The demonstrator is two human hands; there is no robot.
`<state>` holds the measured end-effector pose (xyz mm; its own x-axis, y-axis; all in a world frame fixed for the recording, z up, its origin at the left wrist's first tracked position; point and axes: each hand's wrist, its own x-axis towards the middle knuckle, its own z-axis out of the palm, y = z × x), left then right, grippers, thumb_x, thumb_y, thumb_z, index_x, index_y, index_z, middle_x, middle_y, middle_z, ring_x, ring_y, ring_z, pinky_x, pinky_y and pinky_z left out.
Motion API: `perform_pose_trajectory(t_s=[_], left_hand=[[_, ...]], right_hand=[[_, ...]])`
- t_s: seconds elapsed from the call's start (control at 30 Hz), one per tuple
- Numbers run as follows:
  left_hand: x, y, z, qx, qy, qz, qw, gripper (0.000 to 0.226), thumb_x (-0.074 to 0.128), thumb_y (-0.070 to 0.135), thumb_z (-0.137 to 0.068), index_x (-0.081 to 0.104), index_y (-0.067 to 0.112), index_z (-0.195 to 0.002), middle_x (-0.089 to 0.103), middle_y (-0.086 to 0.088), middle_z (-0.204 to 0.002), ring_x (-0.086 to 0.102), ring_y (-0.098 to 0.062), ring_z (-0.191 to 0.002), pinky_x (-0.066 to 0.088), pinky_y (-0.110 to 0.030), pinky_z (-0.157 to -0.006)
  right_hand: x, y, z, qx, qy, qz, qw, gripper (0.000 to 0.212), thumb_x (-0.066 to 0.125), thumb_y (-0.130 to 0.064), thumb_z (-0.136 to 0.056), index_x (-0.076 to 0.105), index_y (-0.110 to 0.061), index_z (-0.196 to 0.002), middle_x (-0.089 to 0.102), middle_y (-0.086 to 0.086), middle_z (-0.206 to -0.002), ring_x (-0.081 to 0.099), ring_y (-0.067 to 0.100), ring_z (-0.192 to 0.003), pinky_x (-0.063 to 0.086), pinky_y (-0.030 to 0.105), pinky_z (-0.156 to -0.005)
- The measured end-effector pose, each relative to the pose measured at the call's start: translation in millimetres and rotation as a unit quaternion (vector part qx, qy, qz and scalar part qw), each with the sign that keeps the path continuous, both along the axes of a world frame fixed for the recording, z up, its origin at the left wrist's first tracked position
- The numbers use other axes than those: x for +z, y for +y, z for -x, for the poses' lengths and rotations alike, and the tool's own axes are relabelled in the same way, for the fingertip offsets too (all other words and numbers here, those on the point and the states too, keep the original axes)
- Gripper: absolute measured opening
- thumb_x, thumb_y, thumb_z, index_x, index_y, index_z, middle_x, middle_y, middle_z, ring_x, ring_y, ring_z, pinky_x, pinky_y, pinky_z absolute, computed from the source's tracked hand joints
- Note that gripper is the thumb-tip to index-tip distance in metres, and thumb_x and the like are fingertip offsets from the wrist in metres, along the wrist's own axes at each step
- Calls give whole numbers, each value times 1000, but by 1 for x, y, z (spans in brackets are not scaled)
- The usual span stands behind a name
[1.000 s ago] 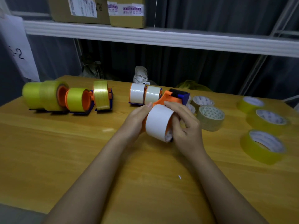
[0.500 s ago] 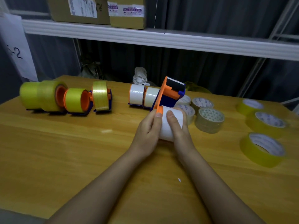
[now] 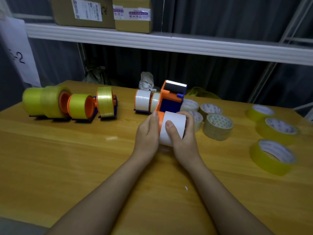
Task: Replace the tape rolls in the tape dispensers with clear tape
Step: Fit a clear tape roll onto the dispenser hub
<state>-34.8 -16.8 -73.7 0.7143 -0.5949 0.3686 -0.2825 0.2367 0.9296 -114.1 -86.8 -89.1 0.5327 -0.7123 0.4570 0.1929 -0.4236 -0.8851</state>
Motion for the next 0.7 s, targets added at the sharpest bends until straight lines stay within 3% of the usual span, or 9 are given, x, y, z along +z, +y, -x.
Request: perform_pose_trajectory(t_s=[0.1,0.23,0.3,0.37,0.43,0.47,0.53,0.63,0.7], left_hand=[[3,1,-5,38,6,-7,999,40,32,29,-103,56,10,-77,56,-4,-67,54,-10,-59,45,-26,-56],[5,1,-3,39,-8,-10,999,46,32,31,-103,57,0,-82,56,-11,-69,54,-15,-61,44,-32,-56],[9,4,-8,85,-3,8,996,43,30,31,-103,51,10,-72,50,-3,-63,49,-5,-52,40,-25,-53],[14,8,-19,131,18,38,990,40,28,31,-104,45,19,-70,47,4,-62,46,4,-47,35,-12,-47],[16,11,-27,128,20,42,991,38,28,32,-104,45,21,-72,46,5,-65,47,7,-47,34,-7,-46],[16,10,-27,114,12,35,993,38,28,31,-104,44,21,-72,46,5,-64,47,7,-47,34,-8,-46],[14,7,-23,79,-12,21,997,38,29,29,-104,43,20,-70,44,4,-61,45,4,-46,34,-9,-47],[12,2,-15,48,-55,8,997,38,30,23,-104,41,16,-69,40,3,-58,41,0,-45,31,-11,-46],[9,0,-14,44,-69,8,997,37,30,21,-104,40,16,-68,39,3,-57,40,-1,-46,30,-12,-46]], right_hand=[[-1,-2,3,-17,-9,46,999,55,59,-53,-78,41,-24,-122,50,-8,-113,57,5,-100,51,18,-75],[-2,-1,2,-2,-44,0,999,44,64,-44,-80,43,-28,-116,52,-13,-107,59,-2,-92,51,18,-70],[2,-4,4,-27,-68,-75,994,31,60,-38,-87,43,-32,-112,53,-10,-104,60,-5,-82,51,17,-63],[9,-16,11,-68,-100,-188,975,24,54,-41,-94,42,-36,-114,57,-2,-103,63,5,-80,53,24,-55],[11,-30,19,-91,-82,-229,966,30,53,-41,-96,41,-32,-122,60,3,-109,64,15,-84,54,29,-54],[11,-35,23,-105,-40,-198,974,35,56,-41,-95,41,-32,-125,58,4,-116,63,16,-90,55,31,-59],[11,-43,33,-147,104,-34,983,49,64,-45,-88,40,-39,-130,46,-2,-130,52,14,-111,51,34,-82],[17,-48,47,-152,297,166,928,80,68,-52,-80,22,-47,-145,27,-6,-140,35,14,-126,41,34,-95],[22,-49,53,-132,365,202,899,96,70,-55,-76,8,-46,-149,22,-5,-142,38,19,-125,42,38,-95]])
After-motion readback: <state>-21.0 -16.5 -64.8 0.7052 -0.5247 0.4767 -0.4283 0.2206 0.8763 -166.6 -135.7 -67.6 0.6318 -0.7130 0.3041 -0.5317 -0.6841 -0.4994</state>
